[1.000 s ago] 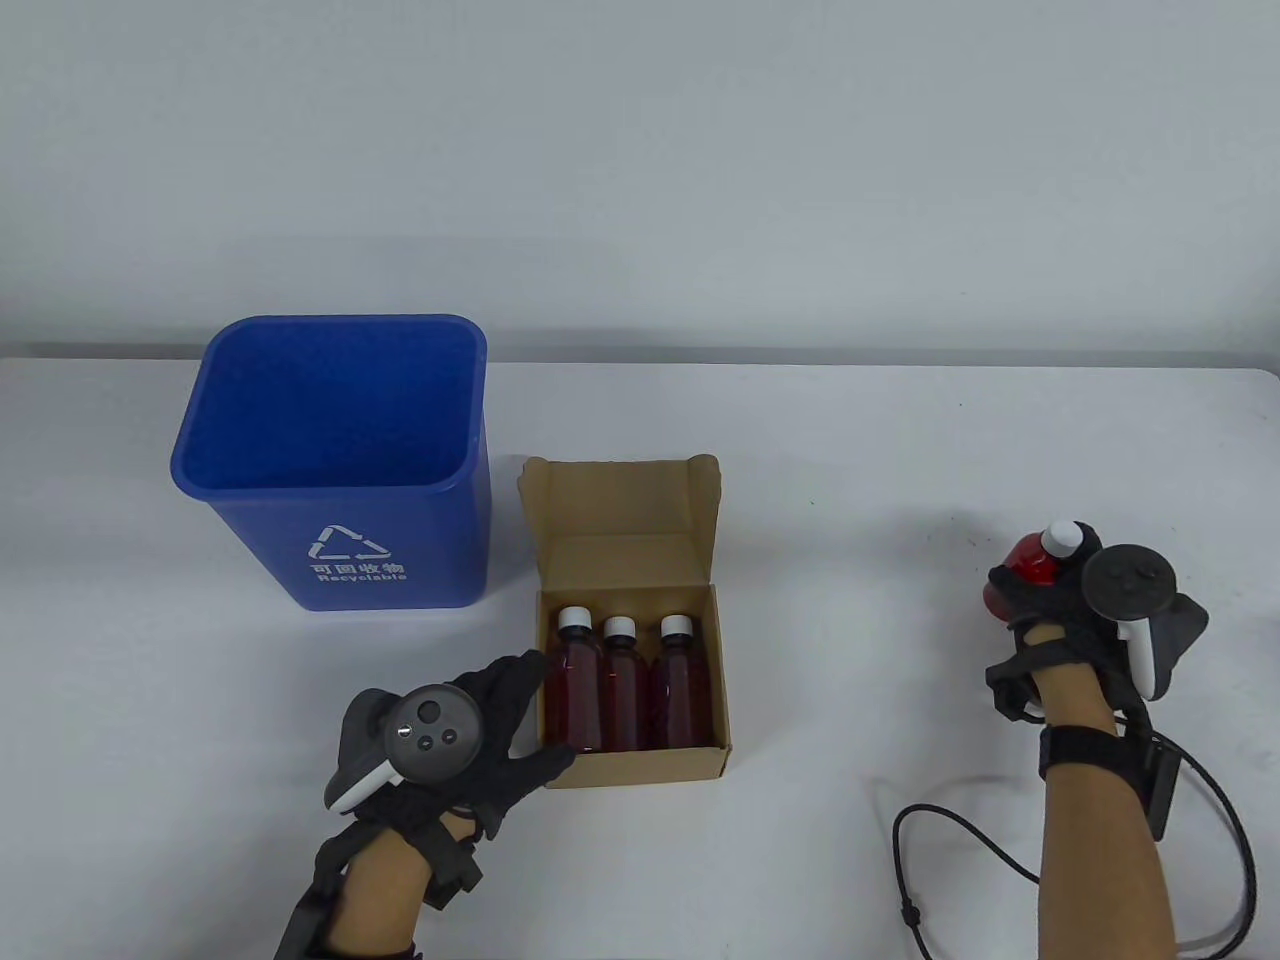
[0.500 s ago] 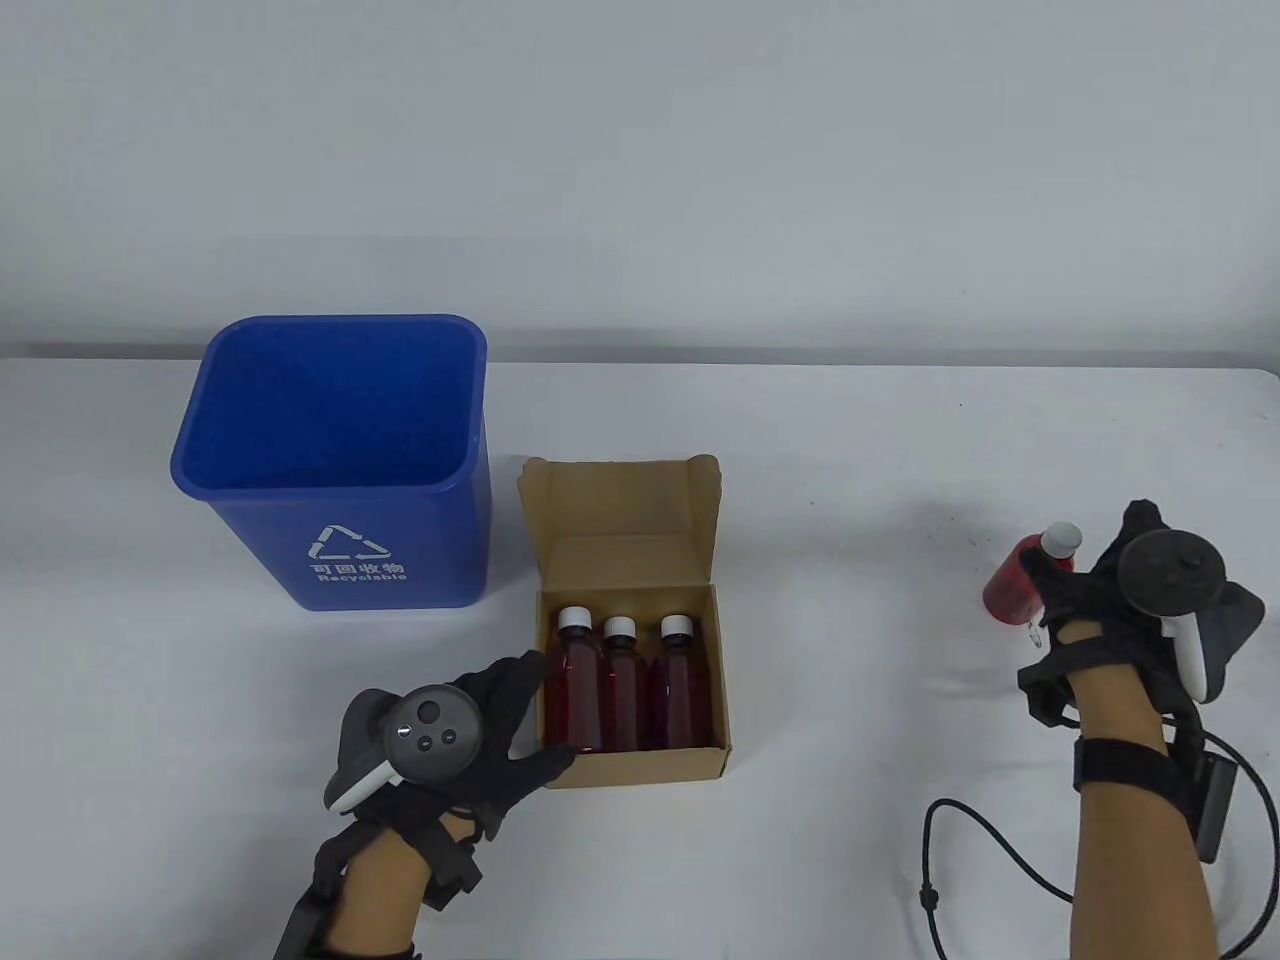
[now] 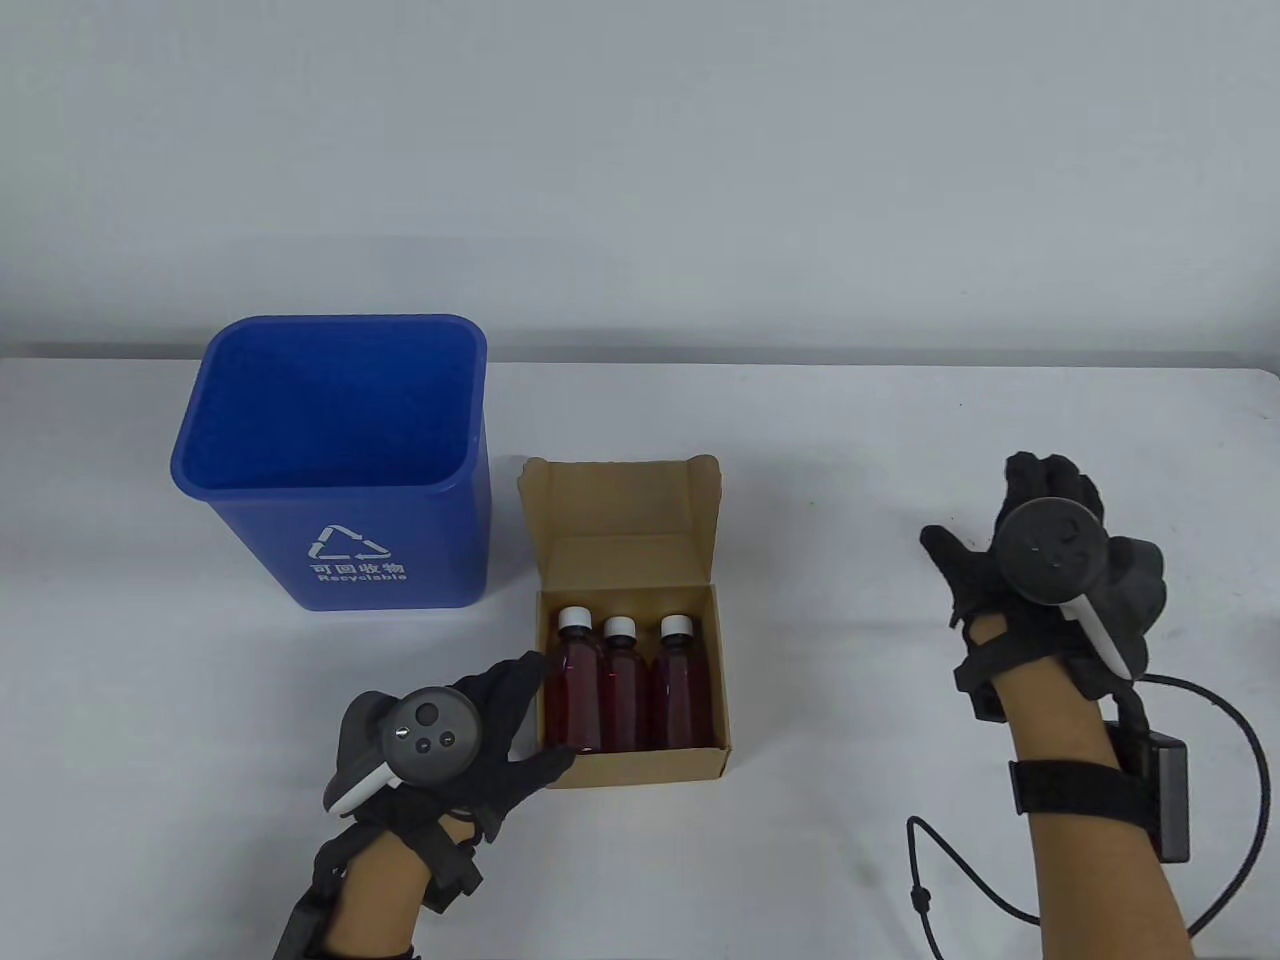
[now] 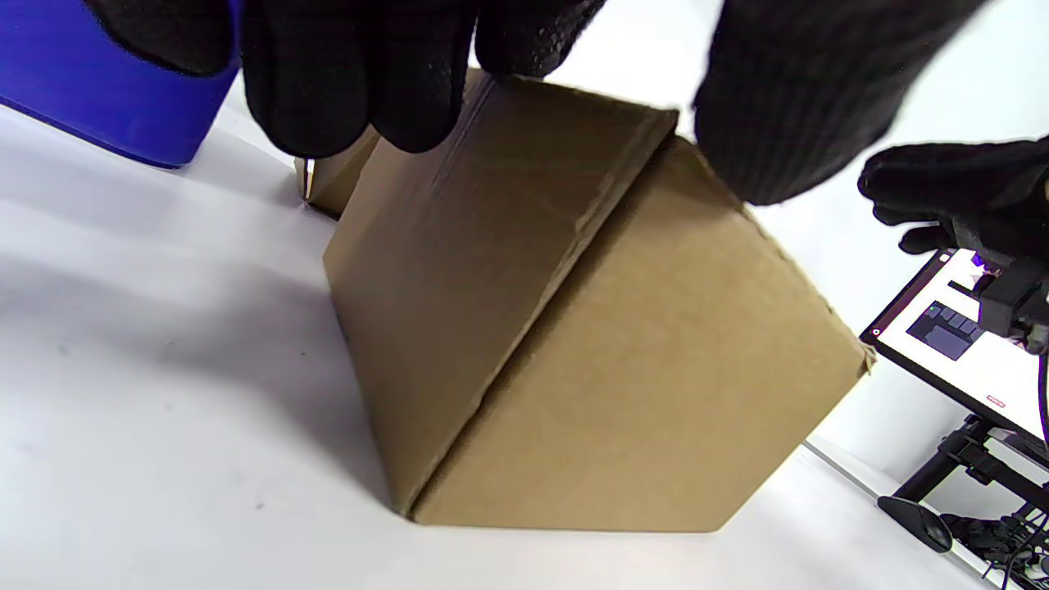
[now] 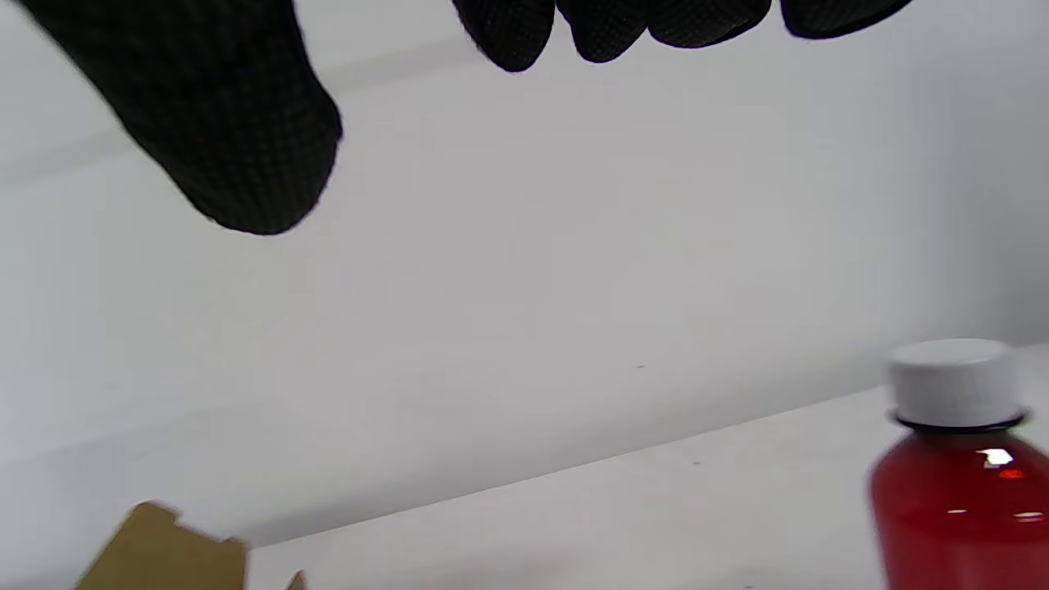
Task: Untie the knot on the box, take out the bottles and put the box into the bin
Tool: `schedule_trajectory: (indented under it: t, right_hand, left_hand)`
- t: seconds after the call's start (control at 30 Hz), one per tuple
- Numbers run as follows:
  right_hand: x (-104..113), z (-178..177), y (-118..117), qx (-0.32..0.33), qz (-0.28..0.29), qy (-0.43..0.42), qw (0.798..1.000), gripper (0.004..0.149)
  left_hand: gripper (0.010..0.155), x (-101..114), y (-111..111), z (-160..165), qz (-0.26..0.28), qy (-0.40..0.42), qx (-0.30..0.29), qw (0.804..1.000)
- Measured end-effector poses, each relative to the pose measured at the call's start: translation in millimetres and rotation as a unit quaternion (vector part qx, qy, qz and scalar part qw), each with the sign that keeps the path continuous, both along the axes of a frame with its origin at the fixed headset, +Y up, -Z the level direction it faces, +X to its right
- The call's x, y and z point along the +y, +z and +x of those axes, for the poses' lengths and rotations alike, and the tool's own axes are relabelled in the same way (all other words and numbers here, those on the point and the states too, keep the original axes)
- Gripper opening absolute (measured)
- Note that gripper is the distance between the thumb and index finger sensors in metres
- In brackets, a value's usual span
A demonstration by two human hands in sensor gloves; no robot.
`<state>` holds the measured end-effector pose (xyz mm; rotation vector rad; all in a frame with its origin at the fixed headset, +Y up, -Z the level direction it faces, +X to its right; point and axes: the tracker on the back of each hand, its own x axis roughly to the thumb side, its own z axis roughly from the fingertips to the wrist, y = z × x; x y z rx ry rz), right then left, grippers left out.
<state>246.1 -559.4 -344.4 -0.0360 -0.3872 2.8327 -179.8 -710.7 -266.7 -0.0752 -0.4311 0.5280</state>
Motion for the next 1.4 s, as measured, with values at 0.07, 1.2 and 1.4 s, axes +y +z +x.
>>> schedule_trajectory:
  t: [0.07,1.2,1.4]
  right_hand:
    - [2.5,-27.2,2.4,0.026,0.000,0.022,0.999,0.088]
    - [-129.5,-251.0,-10.2,0.241,-0.438,0.009,0.866,0.099]
    - [-141.6,-242.6,-23.7,0.245,-0.533,-0.021,0.810,0.106]
  left_hand:
    - [0.091,0.0,0.1,-0.1,-0.001,0.001,-0.001,1.000]
    - [0.094,-0.7,-0.6,-1.3,-0.016,0.009,-0.009,1.000]
    - [0.094,-0.4,-2.0,-0.7,-0.018,0.018,-0.016,1.000]
